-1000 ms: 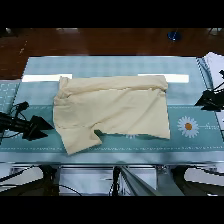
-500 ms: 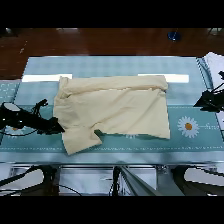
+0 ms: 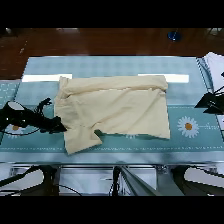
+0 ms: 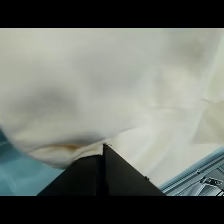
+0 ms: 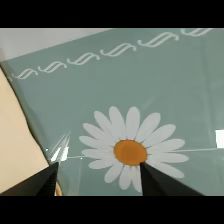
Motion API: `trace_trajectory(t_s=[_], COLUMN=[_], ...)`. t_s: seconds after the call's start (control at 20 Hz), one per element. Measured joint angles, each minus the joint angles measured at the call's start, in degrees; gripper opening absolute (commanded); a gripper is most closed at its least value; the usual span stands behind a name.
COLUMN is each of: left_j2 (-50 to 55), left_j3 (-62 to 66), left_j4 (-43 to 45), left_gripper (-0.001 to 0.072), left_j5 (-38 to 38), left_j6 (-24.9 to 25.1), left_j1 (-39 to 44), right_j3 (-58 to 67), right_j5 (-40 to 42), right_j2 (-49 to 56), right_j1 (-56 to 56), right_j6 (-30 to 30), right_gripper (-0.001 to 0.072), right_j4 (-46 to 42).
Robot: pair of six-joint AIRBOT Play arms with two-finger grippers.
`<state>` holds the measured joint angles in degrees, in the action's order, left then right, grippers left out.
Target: Fold the shirts.
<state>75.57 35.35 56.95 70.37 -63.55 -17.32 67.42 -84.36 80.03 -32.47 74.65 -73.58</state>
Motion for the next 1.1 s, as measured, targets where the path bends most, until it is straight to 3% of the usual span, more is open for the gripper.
trace_trajectory(t_s=[0.35,0.5,0.95,1.0,1.05,1.1], left_j2=[0.02,0.02,0.02,0.02,0.02,0.02], left_j3=[0.00,0.00,0.00,0.00,0.00,0.00], left_j4=[0.39,0.42,0.37,0.35,0.35,0.31], left_gripper=[0.0031,0.0031,0.0031,0.0031,0.0031,0.0031], left_j5=[0.76,0.94,1.16,1.27,1.36,1.38], left_j6=[1.18,1.29,1.42,1.42,1.42,1.42], left_j1=[-1.73,-1.90,-1.90,-1.90,-1.90,-1.90], right_j3=[-14.34,-20.17,-32.89,-33.62,-34.21,-34.60], right_j5=[-1.42,-1.31,4.17,4.98,6.64,8.74], right_j2=[-0.26,-0.26,-0.31,-0.31,-0.31,-0.26], right_j1=[-2.67,-2.89,-1.38,-0.02,1.57,3.39], right_j6=[-5.68,-7.56,-10.12,-10.08,-9.79,-9.35], right_gripper=[0.0589,0.0526,0.0506,0.0364,0.0141,0.0025], right_j4=[9.03,11.76,20.09,20.61,20.65,20.37])
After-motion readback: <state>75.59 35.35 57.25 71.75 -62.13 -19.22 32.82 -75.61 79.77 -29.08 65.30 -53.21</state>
